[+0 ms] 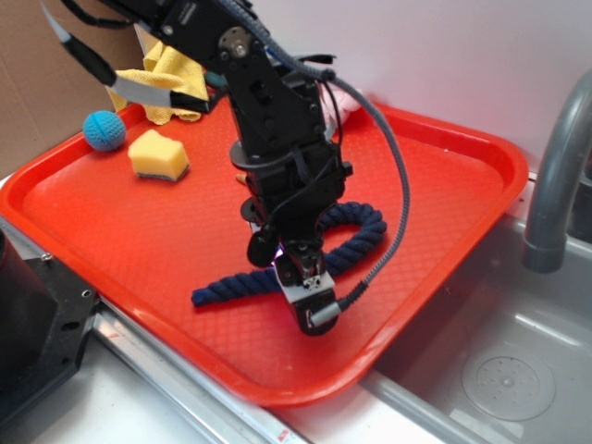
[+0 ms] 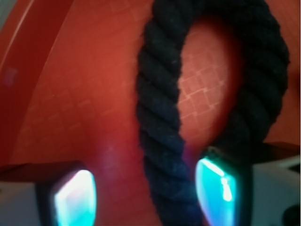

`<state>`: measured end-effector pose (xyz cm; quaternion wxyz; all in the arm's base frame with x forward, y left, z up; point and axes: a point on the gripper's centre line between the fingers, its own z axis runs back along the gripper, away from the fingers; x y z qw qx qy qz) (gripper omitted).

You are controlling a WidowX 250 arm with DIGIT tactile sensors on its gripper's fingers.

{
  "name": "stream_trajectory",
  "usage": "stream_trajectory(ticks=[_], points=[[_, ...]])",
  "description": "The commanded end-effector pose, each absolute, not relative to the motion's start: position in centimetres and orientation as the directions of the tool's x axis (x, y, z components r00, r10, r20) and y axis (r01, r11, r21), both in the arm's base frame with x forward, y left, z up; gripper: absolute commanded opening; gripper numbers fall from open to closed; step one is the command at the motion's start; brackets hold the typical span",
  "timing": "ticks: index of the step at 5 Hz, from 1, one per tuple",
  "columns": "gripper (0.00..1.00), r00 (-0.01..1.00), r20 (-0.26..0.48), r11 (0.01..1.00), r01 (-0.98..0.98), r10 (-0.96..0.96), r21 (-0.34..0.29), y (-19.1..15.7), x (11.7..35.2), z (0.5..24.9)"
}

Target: Grab the blue rope.

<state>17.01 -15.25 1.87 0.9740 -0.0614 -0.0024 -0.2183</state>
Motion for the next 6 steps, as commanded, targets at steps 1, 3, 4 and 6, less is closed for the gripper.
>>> stream_trajectory(ticks=[1,3,4,6], points=[[0.0,0.905,0.038,0.903,0.425,-0.423,-0.062,-14.9,15.7,3.4],[0.0,0.928,0.078,0.931,0.365,-0.364,-0.001,-14.2,13.5,8.1],[0.0,0.94,0.117,0.947,0.322,-0.32,-0.004,-13.4,13.2,10.1],[0.0,0.981,0.089,0.985,0.172,-0.17,-0.015,-10.0,14.6,12.5]])
